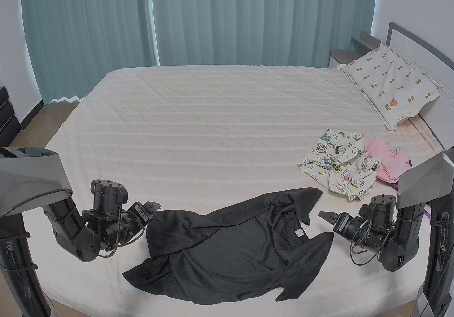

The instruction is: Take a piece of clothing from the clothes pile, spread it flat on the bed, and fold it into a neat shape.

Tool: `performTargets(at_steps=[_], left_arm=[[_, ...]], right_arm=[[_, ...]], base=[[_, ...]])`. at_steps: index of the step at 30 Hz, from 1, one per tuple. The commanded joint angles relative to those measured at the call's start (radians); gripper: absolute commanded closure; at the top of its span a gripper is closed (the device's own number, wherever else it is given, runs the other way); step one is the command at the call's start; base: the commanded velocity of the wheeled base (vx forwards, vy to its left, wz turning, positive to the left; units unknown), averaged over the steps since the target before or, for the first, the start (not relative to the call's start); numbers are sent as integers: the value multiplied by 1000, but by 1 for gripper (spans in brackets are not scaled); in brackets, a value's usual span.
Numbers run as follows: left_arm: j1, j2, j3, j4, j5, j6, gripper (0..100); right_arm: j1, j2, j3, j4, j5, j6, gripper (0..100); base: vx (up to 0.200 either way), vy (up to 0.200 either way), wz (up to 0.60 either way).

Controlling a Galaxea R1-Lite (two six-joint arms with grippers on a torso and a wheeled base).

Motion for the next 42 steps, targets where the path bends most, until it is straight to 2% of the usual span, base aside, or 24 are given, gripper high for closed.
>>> performTargets(at_steps=[1, 7, 12, 13, 22, 30, 40, 42], left_arm=[[-3, 69, -55, 0, 6, 4, 0], [-3, 124, -131, 7, 7, 7, 0], [-1, 218, -213, 12, 26, 116, 0], [-1, 233, -230, 12, 38, 125, 100], [9, 278, -334, 38, 93, 139, 100], [86, 236, -475, 36, 185, 142, 100], [135, 281, -558, 33, 195, 170, 100], [138, 305, -572, 33, 195, 170, 100]], right_arm=[[2, -1, 0, -13, 0, 0, 0], [2, -1, 1, -13, 0, 0, 0], [0, -2, 1, -13, 0, 0, 0], [2, -2, 1, -13, 0, 0, 0], [-1, -2, 1, -13, 0, 0, 0], [-1, -2, -2, -13, -7, 0, 0], [-1, -7, -11, -13, -9, 12, 0], [-1, -25, -13, -13, -7, 43, 0]], base=[[0, 0, 0], [0, 0, 0], [0, 0, 0], [0, 0, 0], [0, 0, 0], [0, 0, 0], [0, 0, 0], [0, 0, 0]])
